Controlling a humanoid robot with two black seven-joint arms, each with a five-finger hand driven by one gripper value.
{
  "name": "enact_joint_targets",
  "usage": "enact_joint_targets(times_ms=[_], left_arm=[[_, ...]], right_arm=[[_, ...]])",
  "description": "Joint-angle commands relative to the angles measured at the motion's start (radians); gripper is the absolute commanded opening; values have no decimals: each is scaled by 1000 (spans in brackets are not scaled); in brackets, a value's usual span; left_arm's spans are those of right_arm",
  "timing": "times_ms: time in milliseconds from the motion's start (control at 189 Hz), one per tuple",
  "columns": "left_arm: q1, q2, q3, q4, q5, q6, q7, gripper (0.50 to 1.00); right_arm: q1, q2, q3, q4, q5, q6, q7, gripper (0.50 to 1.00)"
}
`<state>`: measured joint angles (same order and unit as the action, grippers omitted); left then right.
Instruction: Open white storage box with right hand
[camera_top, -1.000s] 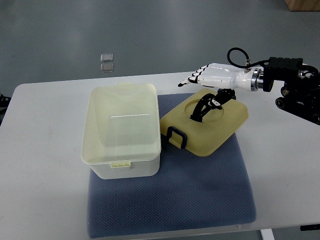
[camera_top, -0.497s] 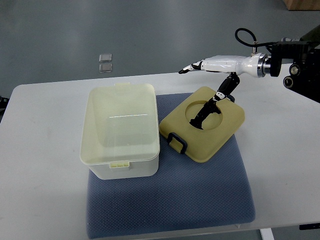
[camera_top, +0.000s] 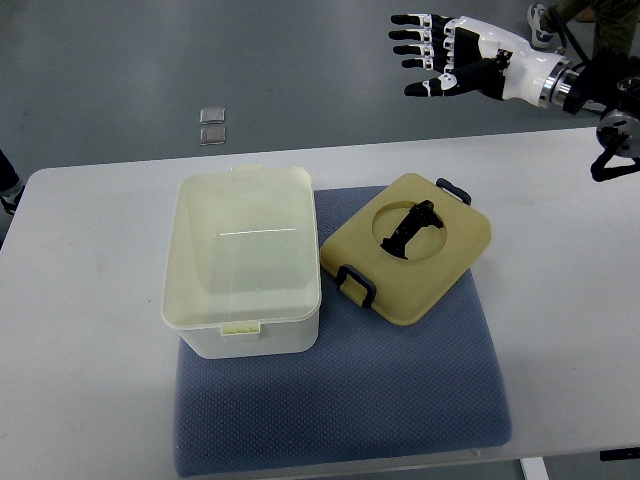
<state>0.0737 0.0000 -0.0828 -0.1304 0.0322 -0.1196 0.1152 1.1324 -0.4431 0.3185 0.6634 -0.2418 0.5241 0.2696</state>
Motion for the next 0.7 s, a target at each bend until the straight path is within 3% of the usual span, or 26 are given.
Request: enact_joint_targets(times_ms=[0,69,159,471,693], left_arm=[[0,0,0,0,0,0,0,1000],[0,0,0,0,0,0,0,1000],[0,0,0,0,0,0,0,1000],[0,0,0,0,0,0,0,1000],[0,0,0,0,0,0,0,1000]], right_arm=[[-29,58,4,-70,234,-81,-130,928],[-36,93,20,-116,352,-157,-205,928],[-43,106,60,-131,432,-203,-244,928],[-94,159,126,-130,519,-208,-267,928],[-118,181,113,-122,512,-190,-325,930]])
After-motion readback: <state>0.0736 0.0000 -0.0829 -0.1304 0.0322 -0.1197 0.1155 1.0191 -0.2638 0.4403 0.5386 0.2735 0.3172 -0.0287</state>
